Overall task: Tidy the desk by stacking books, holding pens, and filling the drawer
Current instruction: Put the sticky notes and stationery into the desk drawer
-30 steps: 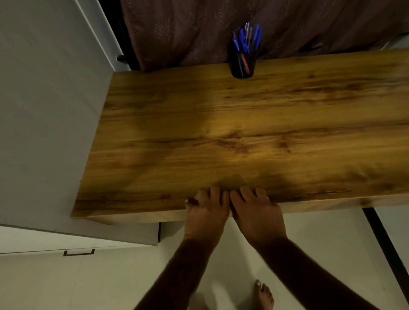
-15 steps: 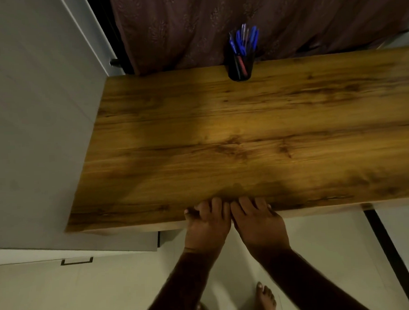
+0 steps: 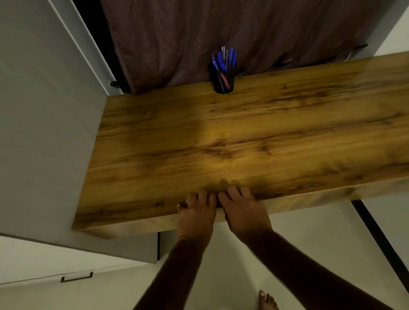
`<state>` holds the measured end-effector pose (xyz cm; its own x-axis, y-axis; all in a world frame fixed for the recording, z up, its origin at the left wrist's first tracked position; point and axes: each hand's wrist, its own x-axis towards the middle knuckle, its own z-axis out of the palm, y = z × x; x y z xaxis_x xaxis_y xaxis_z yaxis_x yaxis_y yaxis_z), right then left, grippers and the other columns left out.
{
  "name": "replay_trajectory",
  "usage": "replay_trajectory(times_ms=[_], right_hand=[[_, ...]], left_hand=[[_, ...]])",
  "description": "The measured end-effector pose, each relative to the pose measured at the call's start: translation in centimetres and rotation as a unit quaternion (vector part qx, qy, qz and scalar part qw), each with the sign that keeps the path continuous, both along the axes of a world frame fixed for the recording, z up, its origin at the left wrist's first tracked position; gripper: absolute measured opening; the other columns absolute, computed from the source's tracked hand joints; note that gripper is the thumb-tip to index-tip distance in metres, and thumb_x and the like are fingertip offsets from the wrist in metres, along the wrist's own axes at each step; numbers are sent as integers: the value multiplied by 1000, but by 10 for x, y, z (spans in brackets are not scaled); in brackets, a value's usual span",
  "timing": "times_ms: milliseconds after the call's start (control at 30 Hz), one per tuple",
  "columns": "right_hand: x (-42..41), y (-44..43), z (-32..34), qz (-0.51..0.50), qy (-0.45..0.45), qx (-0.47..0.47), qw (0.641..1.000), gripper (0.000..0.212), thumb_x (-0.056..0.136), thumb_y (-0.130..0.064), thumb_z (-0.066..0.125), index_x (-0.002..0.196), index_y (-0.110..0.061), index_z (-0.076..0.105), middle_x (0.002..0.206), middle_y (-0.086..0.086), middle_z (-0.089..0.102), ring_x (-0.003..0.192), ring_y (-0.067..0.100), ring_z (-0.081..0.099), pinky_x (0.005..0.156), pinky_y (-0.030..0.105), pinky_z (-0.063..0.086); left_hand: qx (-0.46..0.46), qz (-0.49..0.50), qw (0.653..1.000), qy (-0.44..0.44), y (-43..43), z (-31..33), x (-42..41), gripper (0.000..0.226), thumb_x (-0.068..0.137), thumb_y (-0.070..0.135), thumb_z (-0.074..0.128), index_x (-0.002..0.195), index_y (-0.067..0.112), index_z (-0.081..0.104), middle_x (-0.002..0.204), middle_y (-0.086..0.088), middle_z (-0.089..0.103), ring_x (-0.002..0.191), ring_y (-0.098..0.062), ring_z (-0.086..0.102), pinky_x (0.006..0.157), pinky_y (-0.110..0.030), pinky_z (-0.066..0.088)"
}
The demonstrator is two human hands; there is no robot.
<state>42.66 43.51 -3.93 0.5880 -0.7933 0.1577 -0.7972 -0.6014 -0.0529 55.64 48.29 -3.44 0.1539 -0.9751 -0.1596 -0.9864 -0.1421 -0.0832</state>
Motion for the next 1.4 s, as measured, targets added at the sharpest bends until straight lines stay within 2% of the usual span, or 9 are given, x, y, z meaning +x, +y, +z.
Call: replay_trajectory(times_ms=[67, 133, 200, 300, 467, 600, 867, 1133, 1400], right_hand=[[-6, -2, 5, 4, 15, 36, 999, 33, 69, -29, 74, 100, -26, 61, 106, -2, 61, 93, 26, 62, 51, 31, 46], [-14, -4, 13, 8, 17, 83, 996, 39, 69, -34, 73, 106, -28, 61, 121, -2, 59, 106, 27, 62, 55, 36, 52], [-23, -7, 23, 15, 18, 130, 991, 47, 78, -37, 66, 123, -31, 54, 144, -3, 47, 128, 26, 51, 76, 44, 57], [-36, -13, 41, 15, 41, 157, 987, 64, 85, -43, 57, 144, -36, 33, 154, -5, 32, 140, 24, 35, 100, 45, 46], [-52, -51, 88, 4, 37, 112, 993, 86, 79, -47, 63, 152, -37, 18, 158, -4, 21, 146, 24, 23, 112, 49, 30], [-68, -92, 132, -4, -2, 67, 998, 88, 81, -51, 62, 153, -39, 14, 163, -6, 13, 150, 21, 17, 114, 51, 29], [-97, -145, 202, 3, -51, 0, 999, 87, 81, -50, 62, 153, -38, 17, 160, -6, 22, 146, 21, 25, 107, 48, 35], [-101, -184, 196, -2, -56, 33, 998, 83, 84, -48, 59, 154, -35, 16, 159, -6, 21, 145, 20, 27, 109, 46, 34], [-68, -248, 163, -35, -37, 81, 995, 80, 84, -48, 61, 151, -35, 18, 153, -7, 28, 140, 20, 34, 106, 45, 38]], left_hand=[[-4, 5, 1000, 16, 2, 4, 1, 47, 85, 27, 64, 128, 21, 47, 129, -7, 48, 115, -31, 48, 87, -49, 51], [-7, 15, 999, 36, 4, 13, 0, 48, 91, 37, 56, 134, 23, 41, 139, -5, 41, 124, -29, 42, 89, -44, 49], [-3, 33, 998, 50, 3, 23, -2, 49, 93, 45, 52, 135, 24, 40, 143, -4, 38, 128, -27, 41, 86, -42, 48], [-9, 47, 997, 58, -1, 34, -7, 55, 93, 49, 47, 141, 25, 36, 143, -4, 41, 129, -27, 42, 89, -44, 48], [-68, 55, 995, 44, -31, 67, -12, 76, 88, 59, 46, 152, 27, 19, 155, -8, 29, 139, -32, 32, 107, -50, 37], [-136, 67, 988, 38, -64, 109, -20, 83, 85, 62, 49, 154, 31, 12, 160, -6, 22, 144, -30, 28, 110, -50, 34], [-218, 87, 971, 51, -119, 165, -47, 80, 83, 64, 53, 148, 30, 21, 154, -2, 31, 138, -27, 35, 106, -47, 39], [-222, 93, 968, 72, -165, 164, -48, 78, 83, 64, 54, 146, 29, 25, 151, 1, 33, 135, -24, 39, 101, -43, 42], [-181, 106, 965, 159, -236, 122, -8, 76, 84, 63, 54, 146, 28, 25, 148, 2, 34, 132, -25, 43, 98, -46, 46]])
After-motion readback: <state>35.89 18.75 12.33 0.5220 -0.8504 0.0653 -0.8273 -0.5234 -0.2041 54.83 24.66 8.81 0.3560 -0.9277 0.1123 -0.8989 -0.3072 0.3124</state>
